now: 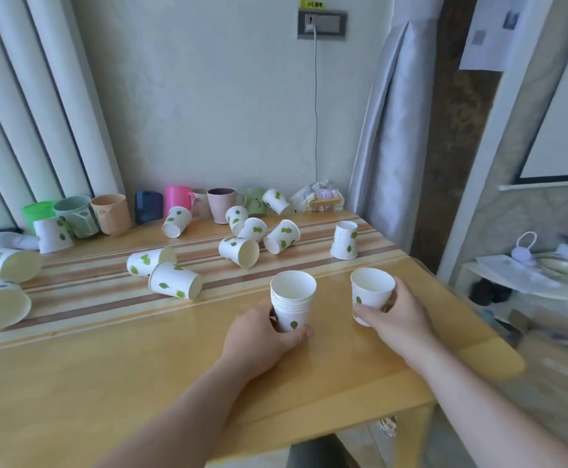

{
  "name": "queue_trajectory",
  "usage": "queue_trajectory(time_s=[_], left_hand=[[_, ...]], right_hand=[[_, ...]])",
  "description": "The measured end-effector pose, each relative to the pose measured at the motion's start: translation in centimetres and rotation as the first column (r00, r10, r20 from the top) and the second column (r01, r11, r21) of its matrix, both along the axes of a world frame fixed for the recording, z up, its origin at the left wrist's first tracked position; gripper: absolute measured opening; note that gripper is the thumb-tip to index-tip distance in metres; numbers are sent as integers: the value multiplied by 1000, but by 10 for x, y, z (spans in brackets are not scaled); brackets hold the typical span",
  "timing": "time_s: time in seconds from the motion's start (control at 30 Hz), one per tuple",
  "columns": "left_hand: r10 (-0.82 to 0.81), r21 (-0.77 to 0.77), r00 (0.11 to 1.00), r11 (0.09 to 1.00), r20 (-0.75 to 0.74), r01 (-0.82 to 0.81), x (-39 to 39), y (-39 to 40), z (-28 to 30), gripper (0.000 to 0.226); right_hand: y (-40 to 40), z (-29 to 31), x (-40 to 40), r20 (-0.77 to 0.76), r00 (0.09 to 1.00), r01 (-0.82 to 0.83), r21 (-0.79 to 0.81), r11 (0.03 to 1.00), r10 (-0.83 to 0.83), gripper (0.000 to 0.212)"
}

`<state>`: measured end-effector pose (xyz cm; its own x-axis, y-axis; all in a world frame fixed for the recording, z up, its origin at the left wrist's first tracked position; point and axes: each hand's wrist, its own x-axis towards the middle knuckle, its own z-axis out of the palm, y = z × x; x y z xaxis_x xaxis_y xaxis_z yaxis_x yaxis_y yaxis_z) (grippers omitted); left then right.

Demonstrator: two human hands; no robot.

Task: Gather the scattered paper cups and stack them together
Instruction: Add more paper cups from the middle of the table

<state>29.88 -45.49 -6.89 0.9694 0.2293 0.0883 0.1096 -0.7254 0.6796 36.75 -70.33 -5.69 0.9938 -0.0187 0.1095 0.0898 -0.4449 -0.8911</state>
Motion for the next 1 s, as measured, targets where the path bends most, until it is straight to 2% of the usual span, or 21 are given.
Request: queue_trajectory(time_s=[0.1, 0.17, 0.27, 0.4, 0.53, 0.6, 0.67, 0.8, 0.87, 0.93, 1.0], left_hand=[[-18, -45, 999, 999, -50, 15, -3, 13, 9, 41], [10, -44, 998, 999, -61, -13, -9, 32, 14, 39], [72, -37, 996, 997, -56, -74, -22, 60, 14, 39], [97, -49, 994, 994, -39, -99, -38, 77, 12, 37], [104, -61, 994, 993, -15, -105, -48, 82, 8, 34], [101, -39, 995, 994, -8, -101, -50, 83, 8, 32], [111, -24, 994, 994, -5, -111, -52, 90, 9, 33], [184, 35, 983, 982, -26, -183, -59, 124, 14, 39], [202, 80, 979, 977, -32, -199, -62, 144, 18, 43], [226, 113, 974, 968, 1, -225, -65, 163, 22, 43], [291, 123, 956, 948, 35, -293, -65, 181, 25, 42]], right_hand=[[34, 23, 1, 58, 995, -98, 238, 966, 86, 48], [65, 43, -2, 111, 970, -243, 390, 888, 217, 51], [121, 67, -8, 163, 912, -406, 474, 781, 376, 56], [181, 76, -22, 148, 841, -536, 365, 761, 521, 63], [202, 63, -37, 85, 784, -617, 217, 756, 615, 54], [202, 55, -37, 73, 795, -602, 226, 766, 603, 54], [204, 49, -36, 55, 807, -582, 244, 776, 588, 62], [214, 42, -36, 9, 764, -634, 192, 749, 645, 57], [225, 39, -37, -12, 739, -666, 139, 733, 673, 64], [236, 35, -34, -44, 696, -711, 100, 696, 717, 81], [245, 32, -29, -92, 694, -713, 48, 699, 714, 93]])
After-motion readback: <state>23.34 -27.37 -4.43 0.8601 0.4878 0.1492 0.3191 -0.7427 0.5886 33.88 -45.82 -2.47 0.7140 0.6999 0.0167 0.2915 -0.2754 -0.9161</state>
